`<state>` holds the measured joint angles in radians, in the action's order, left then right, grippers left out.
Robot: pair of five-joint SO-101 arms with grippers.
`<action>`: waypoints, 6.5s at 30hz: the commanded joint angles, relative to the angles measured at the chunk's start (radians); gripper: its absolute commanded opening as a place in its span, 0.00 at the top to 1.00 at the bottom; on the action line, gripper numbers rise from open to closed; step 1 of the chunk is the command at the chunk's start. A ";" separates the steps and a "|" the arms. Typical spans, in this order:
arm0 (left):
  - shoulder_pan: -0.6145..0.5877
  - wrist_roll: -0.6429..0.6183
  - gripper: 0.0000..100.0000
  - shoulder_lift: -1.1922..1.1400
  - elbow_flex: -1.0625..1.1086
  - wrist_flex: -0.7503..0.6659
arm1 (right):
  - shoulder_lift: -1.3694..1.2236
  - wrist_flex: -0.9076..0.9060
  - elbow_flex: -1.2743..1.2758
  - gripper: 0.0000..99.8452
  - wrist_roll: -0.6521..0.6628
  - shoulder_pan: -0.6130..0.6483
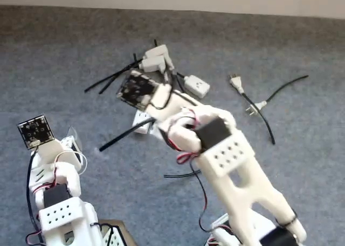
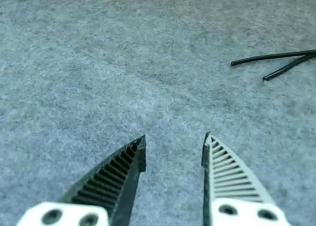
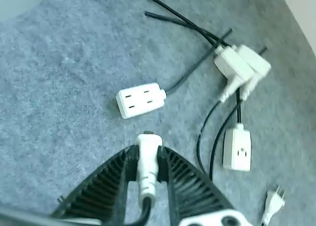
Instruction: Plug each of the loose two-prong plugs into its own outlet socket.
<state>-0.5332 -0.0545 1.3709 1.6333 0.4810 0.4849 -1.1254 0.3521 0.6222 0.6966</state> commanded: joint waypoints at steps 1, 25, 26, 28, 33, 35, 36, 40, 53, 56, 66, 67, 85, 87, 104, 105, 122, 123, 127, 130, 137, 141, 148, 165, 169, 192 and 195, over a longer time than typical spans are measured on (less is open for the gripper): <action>-0.005 0.002 0.80 0.013 -0.035 0.002 | -0.091 0.084 -0.048 0.99 0.095 0.016; 0.016 -0.002 0.80 0.013 -0.033 0.002 | -0.458 0.266 -0.105 0.99 0.282 0.122; 0.016 -0.002 0.80 0.013 -0.033 0.002 | -0.473 0.266 -0.124 0.99 0.282 0.122; 0.016 -0.002 0.80 0.013 -0.033 0.002 | -0.507 0.265 -0.162 0.99 0.282 0.116; 0.016 -0.002 0.80 0.013 -0.033 0.002 | -0.565 0.263 -0.220 0.99 0.285 0.081; 0.016 -0.002 0.80 0.013 -0.033 0.002 | -0.578 0.263 -0.226 0.99 0.287 0.065; 0.016 -0.002 0.80 0.013 -0.033 0.002 | -0.581 0.263 -0.226 0.99 0.287 0.056; 0.018 -0.002 0.80 0.013 -0.033 0.002 | -0.585 0.265 -0.223 0.99 0.287 0.031; 0.018 -0.002 0.80 0.013 -0.033 0.002 | -0.619 0.277 -0.219 0.99 0.281 0.042; 0.018 -0.002 0.80 0.013 -0.033 0.002 | -0.673 0.277 -0.225 0.99 0.273 0.044; 0.018 -0.002 0.80 0.013 -0.033 0.002 | -0.691 0.151 -0.326 0.99 0.183 0.065; 0.018 -0.002 0.80 0.013 -0.033 0.002 | -0.691 0.122 -0.348 0.99 0.173 0.073; 0.018 -0.002 0.80 0.013 -0.033 0.002 | -0.796 0.053 -0.440 0.99 0.143 0.068; 0.018 -0.002 0.80 0.013 -0.033 0.002 | -0.796 0.053 -0.440 0.99 0.143 0.062; 0.016 -0.002 0.80 0.013 -0.033 0.002 | -0.803 -0.051 -0.608 0.99 0.141 0.076; 0.016 -0.002 0.80 0.013 -0.033 0.002 | -0.803 -0.039 -0.607 0.99 0.141 0.074; 0.016 -0.002 0.80 0.013 -0.033 0.002 | -0.885 -0.045 -0.613 0.99 0.140 0.019; 0.016 -0.002 0.80 0.013 -0.033 0.002 | -0.888 -0.042 -0.613 0.99 0.140 0.019; 0.016 -0.002 0.80 0.013 -0.033 0.002 | -0.891 -0.039 -0.605 0.99 0.143 0.018; 0.016 -0.002 0.80 0.013 -0.033 0.002 | -0.891 -0.039 -0.605 0.99 0.143 0.018; 0.016 -0.002 0.80 0.013 -0.033 0.002 | -0.949 -0.044 -0.610 0.99 0.141 0.028; 0.016 -0.002 0.80 0.013 -0.033 0.002 | -1.053 -0.044 -0.615 0.99 0.141 0.035; 0.016 -0.002 0.80 0.013 -0.033 0.002 | -1.121 -0.068 -0.615 0.99 0.140 0.001; 0.016 -0.002 0.80 0.013 -0.033 0.002 | -1.127 -0.323 -0.762 0.99 0.140 -0.099; 0.016 -0.002 0.80 0.013 -0.033 0.002 | -1.193 -0.372 -0.762 0.99 0.138 -0.096; 0.016 -0.002 0.80 0.013 -0.033 0.002 | -1.113 -0.581 -1.219 0.76 -0.437 -0.134; 0.016 -0.002 0.80 0.013 -0.033 0.002 | -1.113 -0.607 -1.257 0.76 -0.539 -0.130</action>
<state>-0.5286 -0.0529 1.3725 1.6333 0.4810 -0.7089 -1.7024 -0.8324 0.1910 0.5815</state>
